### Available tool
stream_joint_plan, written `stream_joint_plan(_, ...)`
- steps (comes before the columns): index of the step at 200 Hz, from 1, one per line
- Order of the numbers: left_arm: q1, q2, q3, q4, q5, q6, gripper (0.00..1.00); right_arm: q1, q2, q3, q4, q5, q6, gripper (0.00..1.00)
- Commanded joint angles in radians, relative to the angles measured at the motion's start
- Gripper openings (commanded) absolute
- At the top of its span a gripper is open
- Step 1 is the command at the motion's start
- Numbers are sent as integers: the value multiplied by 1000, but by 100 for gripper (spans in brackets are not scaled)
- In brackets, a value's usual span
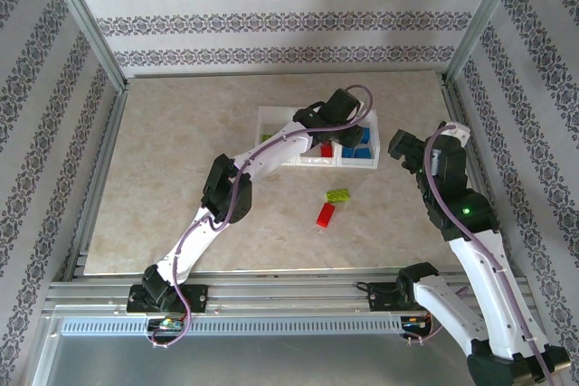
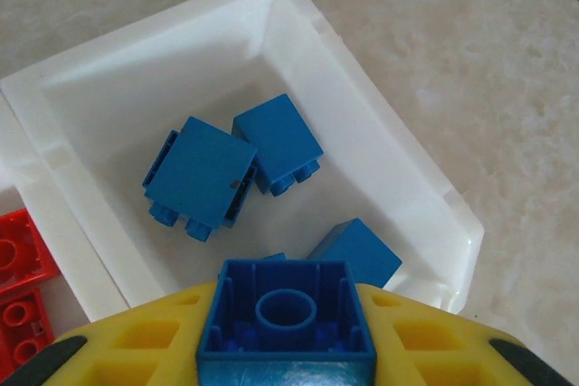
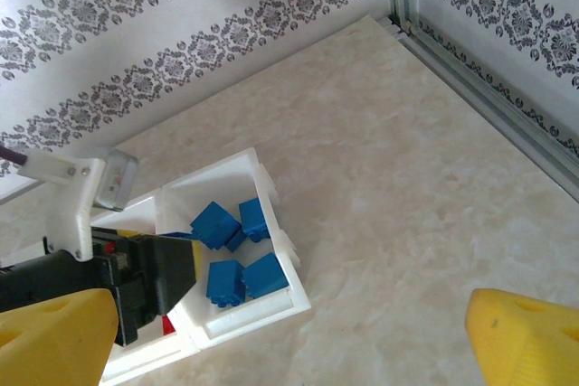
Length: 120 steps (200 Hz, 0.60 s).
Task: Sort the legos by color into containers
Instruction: Place the lego in the container.
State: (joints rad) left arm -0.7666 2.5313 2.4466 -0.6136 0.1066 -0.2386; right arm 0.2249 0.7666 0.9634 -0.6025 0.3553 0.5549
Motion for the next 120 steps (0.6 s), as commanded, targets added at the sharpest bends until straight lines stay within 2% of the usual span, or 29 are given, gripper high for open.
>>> stream_joint_plan(1,-10,21,42,57,16,40,39,3,-25,-9,-14,17,11,98)
stream_joint_plan(18,-10,32,49,75,23,39,40,2,-33,-13,-16,14,13,98)
stream_joint_plan(33,-10,38,53,86,30,36,48,4,-38,-15,-21,14,13,98)
stream_joint_plan(51,-10,41,55,91,32,33,52,3,-43,-14,-24,13,11,98)
stream_joint_plan(120,-10,-20,72,62,-8,32,59,3,-61,-28,-35,4,17,98)
